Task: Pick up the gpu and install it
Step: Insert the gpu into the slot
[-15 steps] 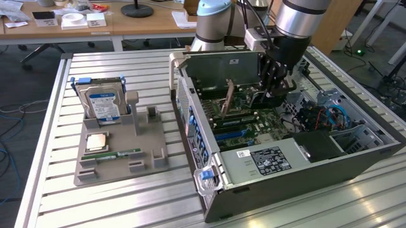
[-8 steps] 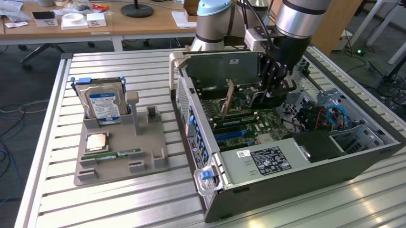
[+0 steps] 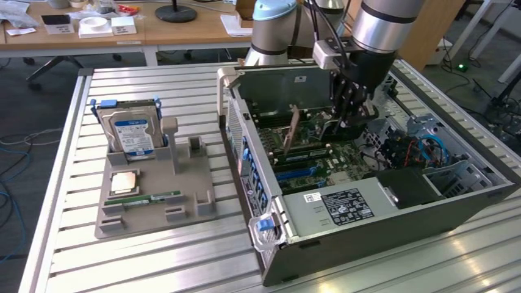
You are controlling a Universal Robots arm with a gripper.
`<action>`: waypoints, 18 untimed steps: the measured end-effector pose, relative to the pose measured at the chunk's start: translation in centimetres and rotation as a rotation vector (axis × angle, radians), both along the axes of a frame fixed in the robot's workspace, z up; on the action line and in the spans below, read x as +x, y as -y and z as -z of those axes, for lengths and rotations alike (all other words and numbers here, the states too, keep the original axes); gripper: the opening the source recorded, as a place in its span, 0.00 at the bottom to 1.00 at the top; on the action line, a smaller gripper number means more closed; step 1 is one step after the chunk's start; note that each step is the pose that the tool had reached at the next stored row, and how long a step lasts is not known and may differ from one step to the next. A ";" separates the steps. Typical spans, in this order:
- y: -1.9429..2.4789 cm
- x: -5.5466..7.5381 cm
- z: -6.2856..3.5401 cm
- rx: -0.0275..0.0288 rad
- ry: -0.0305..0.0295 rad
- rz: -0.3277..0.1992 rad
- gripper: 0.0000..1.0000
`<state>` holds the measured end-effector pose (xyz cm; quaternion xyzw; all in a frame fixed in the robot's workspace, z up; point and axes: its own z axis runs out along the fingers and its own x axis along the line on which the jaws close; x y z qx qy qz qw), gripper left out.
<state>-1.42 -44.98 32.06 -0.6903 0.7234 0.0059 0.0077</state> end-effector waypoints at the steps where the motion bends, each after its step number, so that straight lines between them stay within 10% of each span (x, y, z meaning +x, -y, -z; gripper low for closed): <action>1: 0.00 0.0 0.12 0.0000 0.0000 0.000 0.26; 18: 0.10 -0.6 0.96 0.0010 0.0022 -0.005 0.26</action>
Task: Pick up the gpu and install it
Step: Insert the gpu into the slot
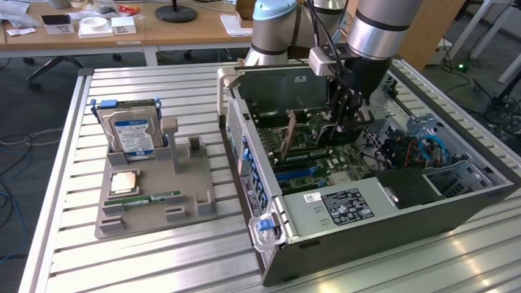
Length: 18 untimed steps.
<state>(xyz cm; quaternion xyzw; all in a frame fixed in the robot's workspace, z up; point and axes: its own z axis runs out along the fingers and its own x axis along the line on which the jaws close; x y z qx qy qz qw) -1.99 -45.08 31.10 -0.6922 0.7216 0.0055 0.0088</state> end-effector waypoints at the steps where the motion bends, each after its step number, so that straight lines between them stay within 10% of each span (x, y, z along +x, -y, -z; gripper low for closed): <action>1: 0.03 -0.1 0.07 -0.0001 0.0008 -0.002 0.26; 18: 0.56 -1.2 1.05 0.0008 0.0155 -0.056 0.26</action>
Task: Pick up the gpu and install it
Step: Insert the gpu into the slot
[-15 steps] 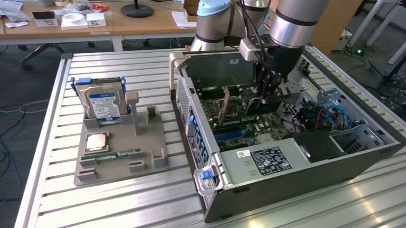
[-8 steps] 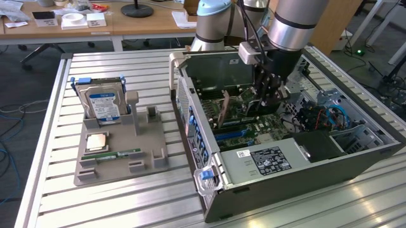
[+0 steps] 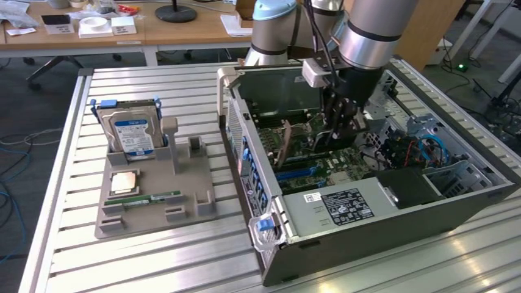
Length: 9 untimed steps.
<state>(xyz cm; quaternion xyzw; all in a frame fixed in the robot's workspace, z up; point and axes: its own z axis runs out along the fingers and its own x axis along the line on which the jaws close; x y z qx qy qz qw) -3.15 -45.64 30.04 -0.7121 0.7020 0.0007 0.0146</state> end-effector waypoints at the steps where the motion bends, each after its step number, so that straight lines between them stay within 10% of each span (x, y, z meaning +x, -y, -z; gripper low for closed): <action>1: 0.00 -0.1 0.06 0.0000 0.0007 -0.002 0.26; 9: 0.00 -0.8 0.95 0.0001 0.0071 -0.011 0.26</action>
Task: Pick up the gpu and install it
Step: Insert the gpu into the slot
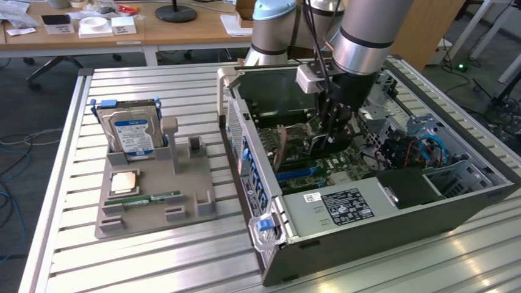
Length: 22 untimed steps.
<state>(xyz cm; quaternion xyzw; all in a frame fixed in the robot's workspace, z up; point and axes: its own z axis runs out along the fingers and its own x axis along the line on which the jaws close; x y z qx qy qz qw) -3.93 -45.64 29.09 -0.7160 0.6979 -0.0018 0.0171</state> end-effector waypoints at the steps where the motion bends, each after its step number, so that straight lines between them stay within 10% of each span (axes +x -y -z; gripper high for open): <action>1: 0.00 -0.1 0.09 0.0000 0.0002 0.000 0.26; 22: -0.22 -0.8 1.33 -0.0005 0.0002 0.002 0.26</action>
